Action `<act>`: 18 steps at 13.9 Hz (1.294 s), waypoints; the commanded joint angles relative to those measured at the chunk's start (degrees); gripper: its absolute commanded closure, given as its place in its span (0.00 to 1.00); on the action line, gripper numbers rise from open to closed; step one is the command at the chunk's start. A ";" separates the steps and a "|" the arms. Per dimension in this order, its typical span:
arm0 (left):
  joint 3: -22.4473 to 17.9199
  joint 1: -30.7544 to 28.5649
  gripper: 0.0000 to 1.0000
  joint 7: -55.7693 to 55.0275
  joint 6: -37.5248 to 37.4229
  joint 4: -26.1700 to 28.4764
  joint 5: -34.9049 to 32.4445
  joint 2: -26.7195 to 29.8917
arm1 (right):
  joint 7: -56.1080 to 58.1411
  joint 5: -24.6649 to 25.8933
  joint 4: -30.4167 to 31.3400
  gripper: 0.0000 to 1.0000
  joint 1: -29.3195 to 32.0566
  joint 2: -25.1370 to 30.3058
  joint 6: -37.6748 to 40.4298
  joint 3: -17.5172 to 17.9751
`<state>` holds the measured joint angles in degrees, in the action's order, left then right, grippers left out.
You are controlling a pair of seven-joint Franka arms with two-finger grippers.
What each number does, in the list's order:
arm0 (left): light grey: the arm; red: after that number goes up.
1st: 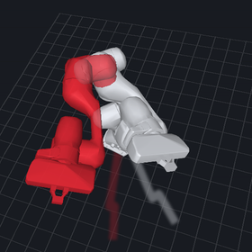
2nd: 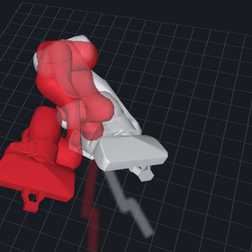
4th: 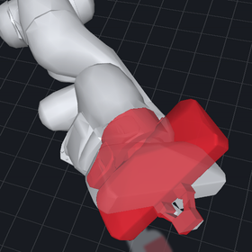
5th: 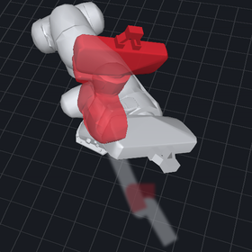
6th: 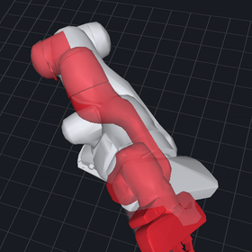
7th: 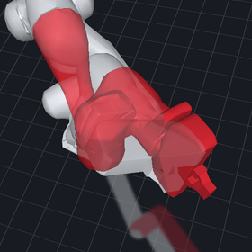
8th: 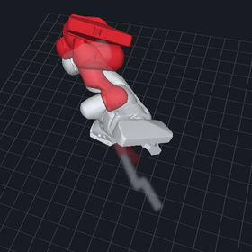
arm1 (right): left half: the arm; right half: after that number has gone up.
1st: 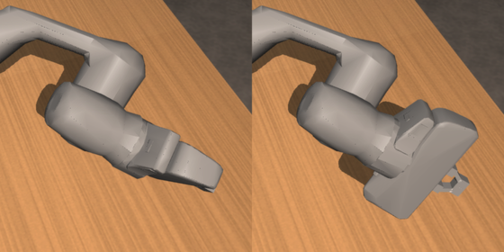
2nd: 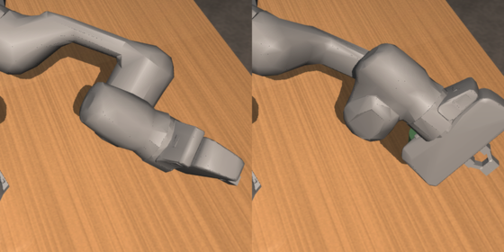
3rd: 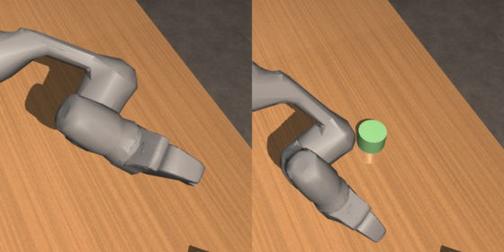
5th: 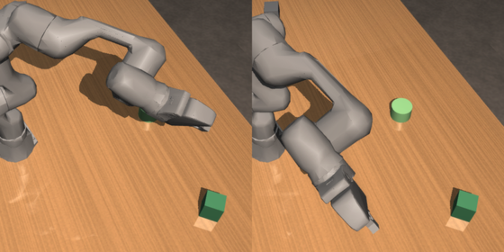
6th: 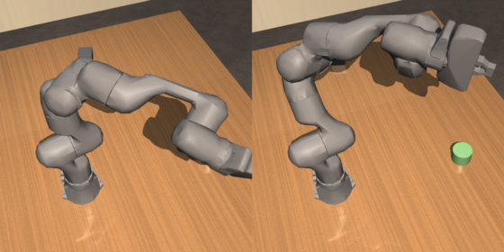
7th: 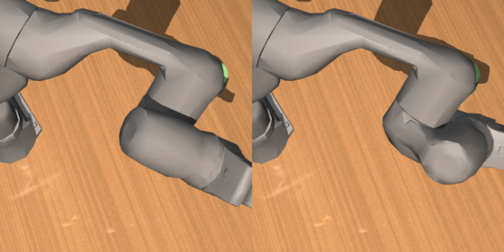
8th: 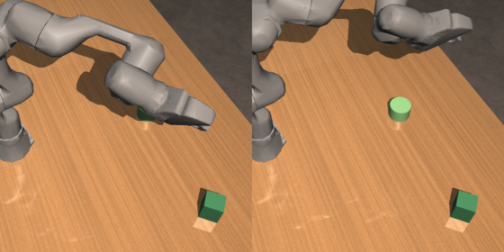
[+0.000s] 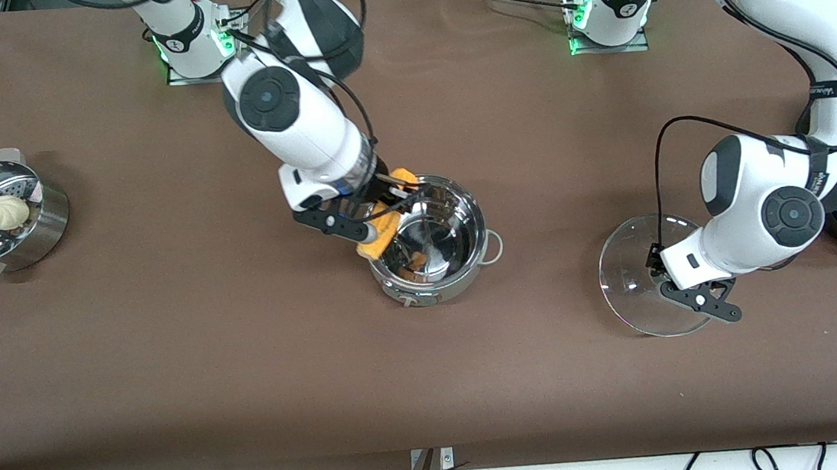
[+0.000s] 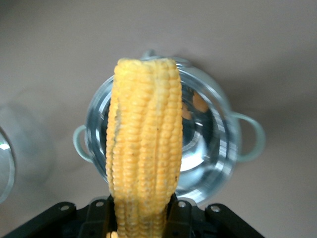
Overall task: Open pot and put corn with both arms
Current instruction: 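Lower the corn into the pot while the left gripper sets the lid down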
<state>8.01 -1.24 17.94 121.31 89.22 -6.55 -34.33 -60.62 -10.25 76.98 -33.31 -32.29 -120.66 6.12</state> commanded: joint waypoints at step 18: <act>1.05 -3.16 0.00 -7.79 -12.92 0.61 12.27 9.70 | -1.52 5.94 -0.51 0.00 -5.80 -12.19 -7.84 -0.67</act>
<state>8.67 -3.82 14.82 114.25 90.61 4.02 -29.57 -61.15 -6.40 77.01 -38.84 -45.27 -129.15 5.88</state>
